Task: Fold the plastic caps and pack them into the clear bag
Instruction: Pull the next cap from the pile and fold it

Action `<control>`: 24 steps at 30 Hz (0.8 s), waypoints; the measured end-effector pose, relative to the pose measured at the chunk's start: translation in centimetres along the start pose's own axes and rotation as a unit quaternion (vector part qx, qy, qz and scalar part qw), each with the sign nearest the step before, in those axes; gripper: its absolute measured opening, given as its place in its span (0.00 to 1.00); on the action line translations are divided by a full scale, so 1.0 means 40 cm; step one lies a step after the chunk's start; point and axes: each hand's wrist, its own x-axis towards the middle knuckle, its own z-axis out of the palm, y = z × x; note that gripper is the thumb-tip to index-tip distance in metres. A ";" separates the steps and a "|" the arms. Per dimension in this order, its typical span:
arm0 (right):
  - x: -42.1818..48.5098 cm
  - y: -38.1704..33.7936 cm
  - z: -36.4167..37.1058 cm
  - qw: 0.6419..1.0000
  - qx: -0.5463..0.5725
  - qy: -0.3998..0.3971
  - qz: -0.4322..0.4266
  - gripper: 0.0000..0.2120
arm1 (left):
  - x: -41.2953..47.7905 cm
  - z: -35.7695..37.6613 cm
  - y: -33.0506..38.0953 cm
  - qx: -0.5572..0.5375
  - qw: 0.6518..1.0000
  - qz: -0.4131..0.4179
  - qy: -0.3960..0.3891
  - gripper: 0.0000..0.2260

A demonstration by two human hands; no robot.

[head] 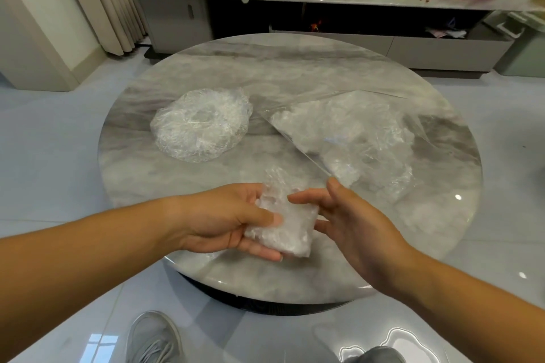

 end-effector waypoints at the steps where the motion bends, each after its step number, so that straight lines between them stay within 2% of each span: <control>1: -0.001 -0.003 0.000 1.000 0.013 0.003 0.003 0.28 | -0.002 0.003 0.000 0.011 1.000 -0.011 -0.011 0.16; 5: -0.001 0.001 -0.010 0.999 0.004 0.022 -0.043 0.27 | 0.006 0.007 -0.003 0.010 0.998 -0.062 -0.021 0.15; 9: -0.024 0.006 -0.014 0.987 -0.112 0.021 -0.112 0.22 | 0.013 -0.015 0.000 -0.095 0.990 -0.084 -0.052 0.15; 12: -0.041 0.013 -0.016 0.975 -0.170 0.020 -0.139 0.21 | 0.013 -0.033 0.007 -0.177 0.973 -0.075 -0.127 0.20; 14: -0.047 0.027 -0.023 0.964 -0.217 -0.001 -0.152 0.20 | 0.020 -0.041 0.007 -0.200 0.966 -0.064 -0.153 0.28; 16: -0.051 0.042 -0.030 0.950 -0.270 -0.039 -0.150 0.22 | 0.030 -0.040 0.005 -0.211 0.967 -0.059 -0.133 0.36; 17: -0.053 0.047 -0.031 0.940 -0.299 -0.051 -0.153 0.22 | 0.033 -0.034 0.004 -0.195 0.974 -0.052 -0.105 0.36; 19: -0.054 0.048 -0.030 0.914 -0.355 -0.060 -0.185 0.20 | 0.035 -0.027 -0.003 -0.134 0.990 -0.032 -0.030 0.27; 21: -0.053 0.048 -0.028 0.896 -0.378 -0.061 -0.224 0.18 | 0.035 -0.023 -0.010 -0.083 0.996 -0.016 0.002 0.22; 22: -0.053 0.048 -0.027 0.895 -0.377 -0.058 -0.231 0.18 | 0.035 -0.023 -0.013 -0.072 0.997 -0.008 0.010 0.21; 24: -0.054 0.041 -0.019 0.917 -0.343 -0.031 -0.202 0.17 | 0.038 -0.025 -0.013 -0.072 0.996 0.008 0.043 0.18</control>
